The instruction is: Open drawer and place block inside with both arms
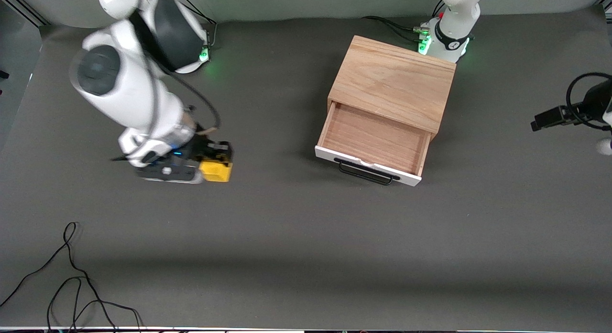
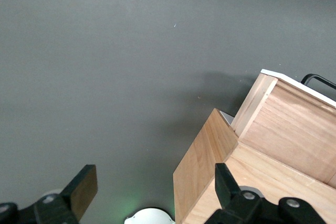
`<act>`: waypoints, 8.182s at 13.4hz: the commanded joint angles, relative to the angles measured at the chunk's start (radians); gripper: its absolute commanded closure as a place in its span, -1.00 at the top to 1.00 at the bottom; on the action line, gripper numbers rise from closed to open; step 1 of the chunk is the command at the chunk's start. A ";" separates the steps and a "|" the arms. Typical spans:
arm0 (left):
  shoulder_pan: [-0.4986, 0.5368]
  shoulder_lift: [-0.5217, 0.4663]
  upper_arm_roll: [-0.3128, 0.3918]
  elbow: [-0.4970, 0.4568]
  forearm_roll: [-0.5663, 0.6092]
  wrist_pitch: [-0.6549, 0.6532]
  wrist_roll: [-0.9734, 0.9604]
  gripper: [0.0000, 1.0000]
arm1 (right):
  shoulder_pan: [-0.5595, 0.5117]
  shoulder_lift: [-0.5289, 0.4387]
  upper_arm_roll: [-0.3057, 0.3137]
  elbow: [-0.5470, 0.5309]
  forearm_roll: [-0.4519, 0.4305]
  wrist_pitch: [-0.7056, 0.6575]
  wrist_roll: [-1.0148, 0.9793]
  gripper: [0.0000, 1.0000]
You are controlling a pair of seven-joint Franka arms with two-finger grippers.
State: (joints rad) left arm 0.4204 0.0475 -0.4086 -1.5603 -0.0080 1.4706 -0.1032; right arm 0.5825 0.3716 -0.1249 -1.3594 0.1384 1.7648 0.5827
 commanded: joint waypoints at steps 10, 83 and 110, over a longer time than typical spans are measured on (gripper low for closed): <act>-0.382 -0.037 0.333 -0.015 -0.003 0.082 0.142 1.00 | 0.263 0.300 0.092 0.299 0.017 -0.002 0.489 -1.00; -0.482 -0.066 0.398 -0.060 0.025 0.080 0.160 1.00 | -0.062 -0.080 -0.495 0.141 0.001 -0.433 -0.685 0.77; -0.483 -0.046 0.398 -0.055 0.023 0.093 0.151 1.00 | -0.540 -0.312 -0.007 -0.162 -0.060 -0.262 -0.678 1.00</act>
State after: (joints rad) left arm -0.0518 0.0046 -0.0169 -1.6146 0.0125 1.5616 0.0621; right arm 0.0376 0.0696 -0.1351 -1.5089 0.0979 1.4894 -0.0928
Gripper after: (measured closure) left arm 0.000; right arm 0.000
